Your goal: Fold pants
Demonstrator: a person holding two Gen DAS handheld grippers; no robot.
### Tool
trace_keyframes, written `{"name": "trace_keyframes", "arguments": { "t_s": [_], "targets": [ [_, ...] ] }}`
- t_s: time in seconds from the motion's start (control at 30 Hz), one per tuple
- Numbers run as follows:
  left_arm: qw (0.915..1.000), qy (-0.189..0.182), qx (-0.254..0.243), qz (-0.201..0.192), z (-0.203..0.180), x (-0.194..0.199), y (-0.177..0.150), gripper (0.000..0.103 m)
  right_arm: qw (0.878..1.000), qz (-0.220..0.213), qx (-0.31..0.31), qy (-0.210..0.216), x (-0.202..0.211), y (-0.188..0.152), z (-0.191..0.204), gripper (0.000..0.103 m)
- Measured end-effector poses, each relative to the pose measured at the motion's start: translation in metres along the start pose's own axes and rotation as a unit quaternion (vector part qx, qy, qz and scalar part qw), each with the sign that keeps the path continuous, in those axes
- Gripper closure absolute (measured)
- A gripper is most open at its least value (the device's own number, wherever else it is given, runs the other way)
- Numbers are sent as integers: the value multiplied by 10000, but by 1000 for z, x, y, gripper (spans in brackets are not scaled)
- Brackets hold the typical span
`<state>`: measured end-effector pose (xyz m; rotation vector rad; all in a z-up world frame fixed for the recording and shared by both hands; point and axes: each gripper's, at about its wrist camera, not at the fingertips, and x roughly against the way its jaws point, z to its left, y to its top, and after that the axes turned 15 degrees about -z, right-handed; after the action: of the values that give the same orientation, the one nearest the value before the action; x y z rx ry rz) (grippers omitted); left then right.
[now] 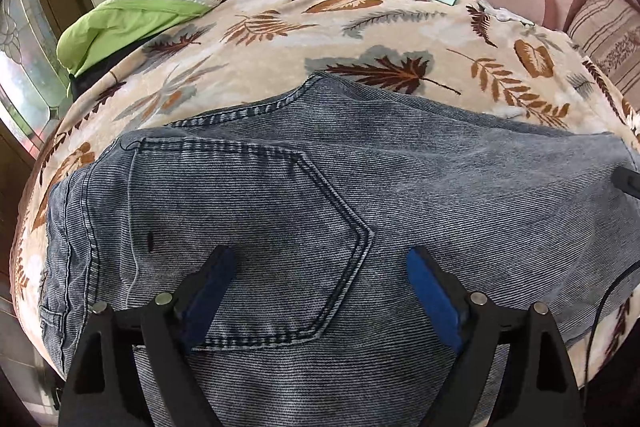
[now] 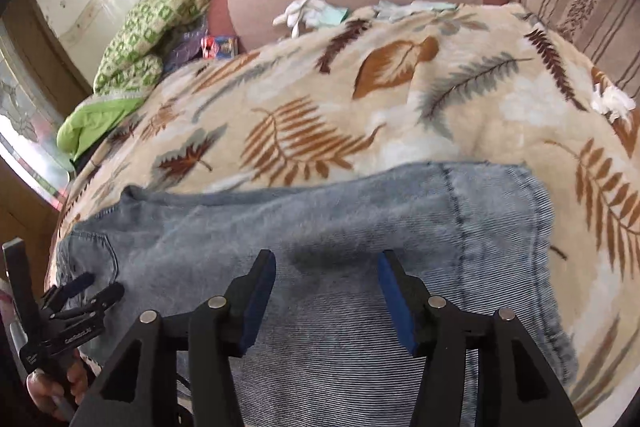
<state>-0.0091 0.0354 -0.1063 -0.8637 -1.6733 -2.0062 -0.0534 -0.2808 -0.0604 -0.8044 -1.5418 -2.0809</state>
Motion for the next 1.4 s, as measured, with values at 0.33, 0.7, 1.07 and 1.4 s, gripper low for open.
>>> {"name": "trace_keyframes", "arguments": {
  "t_s": [0.33,0.7,1.07,1.4],
  "targets": [
    [9999,-86,40,69,2,-12,-4,0,9980,267,295,-495,-34,-16,9,38],
    [9993,-301,208,-64,10,-5,-3,0,9983,109,282,-491,-36,-10,9,36],
    [9836,844,787,-1389,59,53,14,0,9948,-864,320,437,11,-2,32,36],
    [9815,1310,1382,197,94,0,-16,0,9934,114,674,923,-20,-35,75,36]
  ]
}}
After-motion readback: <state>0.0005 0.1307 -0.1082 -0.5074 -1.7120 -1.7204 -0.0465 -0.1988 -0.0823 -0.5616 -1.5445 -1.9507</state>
